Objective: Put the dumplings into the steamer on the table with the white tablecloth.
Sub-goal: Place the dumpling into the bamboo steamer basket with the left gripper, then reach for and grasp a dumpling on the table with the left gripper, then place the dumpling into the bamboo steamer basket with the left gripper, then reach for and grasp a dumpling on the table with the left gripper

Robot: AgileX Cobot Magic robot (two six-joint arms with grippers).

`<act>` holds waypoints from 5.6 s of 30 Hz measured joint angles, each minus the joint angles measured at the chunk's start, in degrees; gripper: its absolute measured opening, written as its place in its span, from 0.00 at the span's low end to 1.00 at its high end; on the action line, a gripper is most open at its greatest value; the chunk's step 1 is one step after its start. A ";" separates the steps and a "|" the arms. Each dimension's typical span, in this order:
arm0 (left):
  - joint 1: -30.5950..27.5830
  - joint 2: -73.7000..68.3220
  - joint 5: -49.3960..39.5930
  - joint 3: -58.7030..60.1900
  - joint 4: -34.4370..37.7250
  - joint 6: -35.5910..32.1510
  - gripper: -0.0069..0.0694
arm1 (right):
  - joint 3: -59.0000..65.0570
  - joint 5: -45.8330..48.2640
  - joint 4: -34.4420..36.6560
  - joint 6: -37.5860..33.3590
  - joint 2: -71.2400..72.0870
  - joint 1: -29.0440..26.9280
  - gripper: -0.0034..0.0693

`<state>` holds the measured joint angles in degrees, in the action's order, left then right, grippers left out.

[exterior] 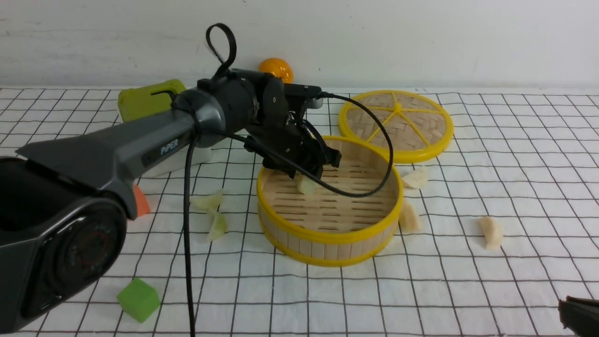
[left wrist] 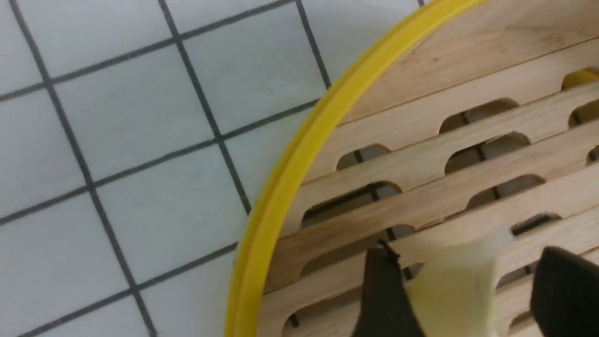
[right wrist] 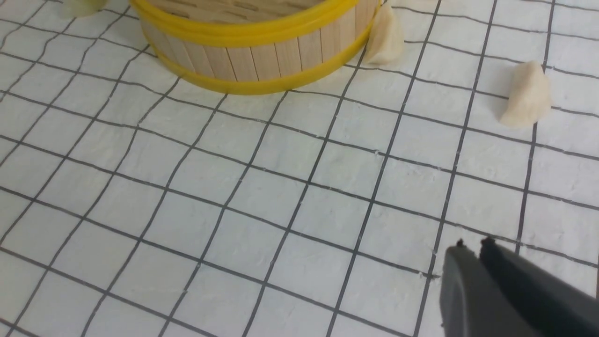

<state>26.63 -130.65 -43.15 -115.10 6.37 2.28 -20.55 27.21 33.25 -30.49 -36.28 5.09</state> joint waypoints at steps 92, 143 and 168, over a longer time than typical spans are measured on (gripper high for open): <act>5.30 -4.94 -16.07 -15.16 7.96 8.48 0.41 | -18.36 8.63 -0.36 6.85 -32.67 0.00 0.08; 4.86 -9.58 -14.18 -20.51 0.65 7.93 0.27 | -18.36 7.97 1.10 6.02 -32.86 0.00 0.10; 4.86 -10.67 -16.69 -22.06 -5.85 19.50 0.65 | -18.36 7.80 1.52 5.35 -32.86 0.00 0.13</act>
<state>31.49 -141.32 -59.84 -137.16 0.52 21.78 -38.91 35.01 34.78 -25.14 -69.14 5.09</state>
